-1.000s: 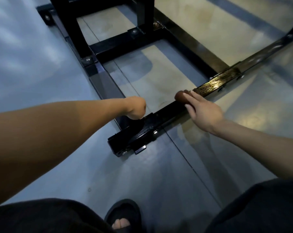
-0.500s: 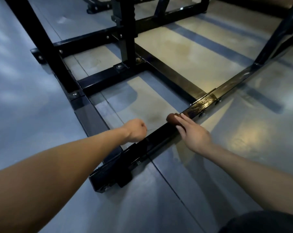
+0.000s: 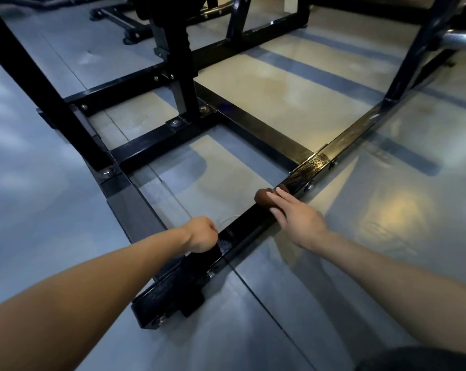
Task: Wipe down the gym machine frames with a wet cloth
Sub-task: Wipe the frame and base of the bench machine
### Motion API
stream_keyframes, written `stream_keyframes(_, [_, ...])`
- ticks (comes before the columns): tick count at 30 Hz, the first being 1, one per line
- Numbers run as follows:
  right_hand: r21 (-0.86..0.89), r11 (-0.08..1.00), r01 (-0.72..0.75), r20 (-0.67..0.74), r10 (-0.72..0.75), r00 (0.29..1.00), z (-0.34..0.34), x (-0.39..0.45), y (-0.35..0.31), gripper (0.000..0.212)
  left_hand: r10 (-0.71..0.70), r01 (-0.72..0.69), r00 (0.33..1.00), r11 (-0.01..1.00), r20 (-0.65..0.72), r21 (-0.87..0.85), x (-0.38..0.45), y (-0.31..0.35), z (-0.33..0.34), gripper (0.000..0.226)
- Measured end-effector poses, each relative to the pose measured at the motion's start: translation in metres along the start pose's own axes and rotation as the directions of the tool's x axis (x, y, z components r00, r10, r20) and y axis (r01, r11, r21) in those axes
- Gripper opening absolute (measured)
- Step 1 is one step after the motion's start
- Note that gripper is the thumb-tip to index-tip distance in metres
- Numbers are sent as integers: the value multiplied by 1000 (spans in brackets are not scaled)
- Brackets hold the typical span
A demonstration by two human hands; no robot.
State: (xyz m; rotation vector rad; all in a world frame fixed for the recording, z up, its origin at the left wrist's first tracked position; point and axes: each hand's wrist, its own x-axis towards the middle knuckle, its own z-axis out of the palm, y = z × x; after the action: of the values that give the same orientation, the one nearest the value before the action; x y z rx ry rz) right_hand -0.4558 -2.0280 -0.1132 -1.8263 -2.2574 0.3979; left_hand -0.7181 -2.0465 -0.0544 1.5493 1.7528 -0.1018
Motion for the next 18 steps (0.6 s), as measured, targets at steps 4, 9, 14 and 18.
stream_keyframes(4, [-38, 988, 150, -52, -152, 987, 28, -28, -51, 52, 17, -17, 1000, 1000, 2, -27, -4, 3, 0, 36])
stream_keyframes(9, [-73, 926, 369, 34, -368, 929, 41, -60, -90, 49, 52, -51, 999, 999, 16, -17, -3, 1, 2, 30])
stream_keyframes(14, [-130, 967, 217, -25, -222, 975, 17, -16, -28, 48, 26, -26, 1000, 1000, -2, -18, -2, 1, -1, 37])
stream_keyframes(18, [-113, 992, -53, -5, 53, 999, -3, 8, -21, 48, 24, -24, 1000, 1000, -16, 11, -2, 2, 0, 38])
